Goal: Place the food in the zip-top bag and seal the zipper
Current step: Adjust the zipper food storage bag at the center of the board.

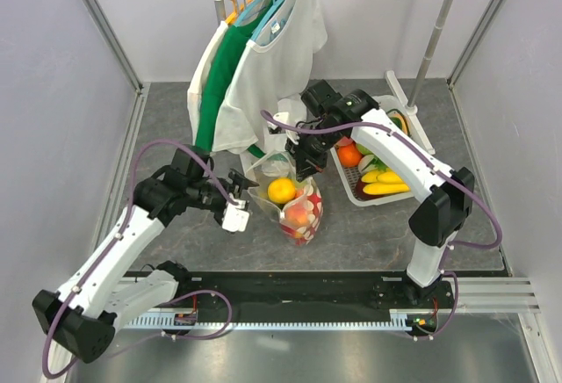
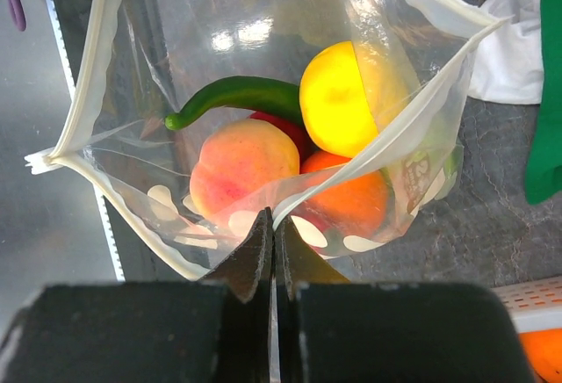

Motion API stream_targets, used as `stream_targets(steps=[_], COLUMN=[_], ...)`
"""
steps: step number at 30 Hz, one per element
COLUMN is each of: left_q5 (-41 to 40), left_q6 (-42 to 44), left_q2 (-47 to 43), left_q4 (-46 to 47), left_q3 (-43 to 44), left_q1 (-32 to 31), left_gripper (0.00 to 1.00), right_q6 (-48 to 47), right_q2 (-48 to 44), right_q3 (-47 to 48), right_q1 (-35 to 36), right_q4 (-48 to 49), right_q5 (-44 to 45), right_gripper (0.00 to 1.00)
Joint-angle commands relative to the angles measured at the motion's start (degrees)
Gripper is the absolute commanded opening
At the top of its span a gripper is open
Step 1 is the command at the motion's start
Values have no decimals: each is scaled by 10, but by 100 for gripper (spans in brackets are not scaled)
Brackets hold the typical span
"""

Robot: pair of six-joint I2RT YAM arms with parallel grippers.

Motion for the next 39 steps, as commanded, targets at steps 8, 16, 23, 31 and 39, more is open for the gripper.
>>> stream_targets(steps=[8,16,23,31,39], left_q5=[-13,-55,-106,-168,-216], left_q6=[12,-301,-435,-548,-634], left_q2=[7,64,69,29,22], left_q4=[32,72,112,186,236], left_q3=[20,102,41,-12,-18], left_q1=[-97,-242,-242,-242,-215], left_gripper=[4,2,2,2,2], right_q6=[-22,29,100,145,440], right_q2=[-26,42,-16,-267,-595], right_q3=[43,140,82,-213,-595], right_q1=[9,30,-33,-211,-212], right_q4=[27,39,67,218,578], right_q5=[13,-74,-69,-156,-169], right_gripper=[0,14,79,86,92])
